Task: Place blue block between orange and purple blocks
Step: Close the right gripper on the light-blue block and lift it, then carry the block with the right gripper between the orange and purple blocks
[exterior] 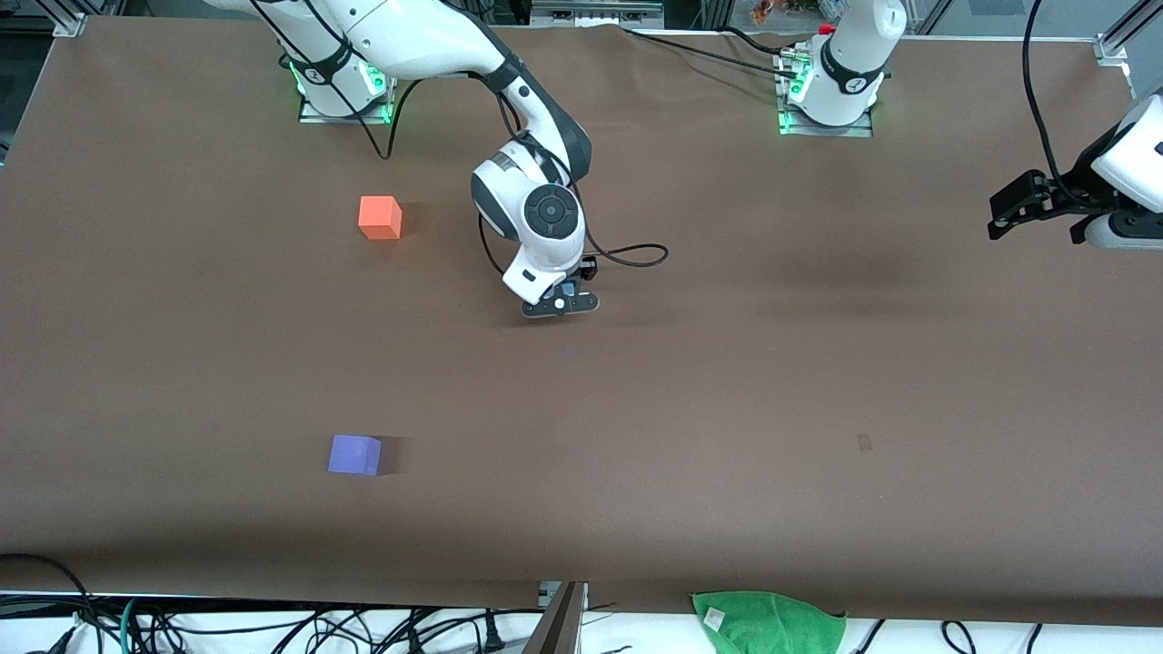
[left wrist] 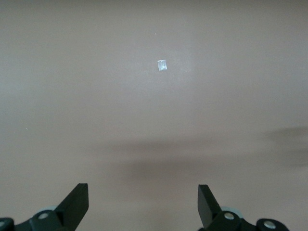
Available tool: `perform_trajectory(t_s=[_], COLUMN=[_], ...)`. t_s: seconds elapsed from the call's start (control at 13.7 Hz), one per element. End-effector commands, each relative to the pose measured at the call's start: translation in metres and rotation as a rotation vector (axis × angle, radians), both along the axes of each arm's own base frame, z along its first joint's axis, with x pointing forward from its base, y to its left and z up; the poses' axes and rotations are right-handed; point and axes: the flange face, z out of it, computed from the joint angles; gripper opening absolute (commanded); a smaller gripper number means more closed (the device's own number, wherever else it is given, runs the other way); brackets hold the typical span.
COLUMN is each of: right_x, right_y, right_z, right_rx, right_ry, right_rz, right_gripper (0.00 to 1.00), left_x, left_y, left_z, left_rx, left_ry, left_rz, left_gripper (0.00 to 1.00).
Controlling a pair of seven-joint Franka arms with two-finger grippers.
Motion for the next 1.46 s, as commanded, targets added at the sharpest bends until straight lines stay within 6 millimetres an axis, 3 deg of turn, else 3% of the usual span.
perform_trajectory(t_s=[0.0, 0.15, 0.29, 0.44, 0.59, 0.73, 1.02, 1.32, 1.39], right_x=[-0.005, 0.008, 0.021, 0.039, 0.06, 0.069, 0.089, 0.104, 0.105], right_y=[0.002, -0.003, -0.022, -0.056, -0.105, -0.149, -0.22, -0.293, -0.302], right_z=[0.008, 0.042, 0.067, 0.086, 0.106, 0.112, 0.112, 0.091, 0.086], right_rx=[0.012, 0.044, 0.033, -0.013, -0.054, -0.078, -0.089, -0.002, 0.007], right_ry=[-0.004, -0.038, -0.028, -0.008, 0.008, 0.014, 0.027, 0.089, 0.084], right_rz=[-0.045, -0.046, -0.055, -0.048, -0.078, -0.105, -0.122, -0.103, -0.083], right_gripper=[0.48, 0.48, 0.48, 0.48, 0.48, 0.49, 0.48, 0.48, 0.48], left_x=[0.006, 0.006, 0.005, 0.003, 0.0, -0.001, 0.0, 0.0, 0.0], left_y=[0.0, 0.003, -0.002, -0.004, -0.006, -0.004, -0.004, -0.004, -0.004], left_z=[0.005, 0.005, 0.006, 0.007, 0.006, 0.007, 0.007, 0.007, 0.007], left_rx=[-0.015, -0.017, -0.015, -0.015, -0.015, -0.015, -0.015, -0.017, -0.017], left_ry=[0.013, 0.014, 0.013, 0.017, 0.042, 0.042, 0.042, 0.042, 0.041], left_rz=[-0.007, -0.002, -0.013, -0.016, -0.017, -0.017, -0.017, -0.019, -0.019], left_gripper=[1.0, 1.0, 1.0, 1.0, 1.0, 1.0, 1.0, 1.0, 1.0])
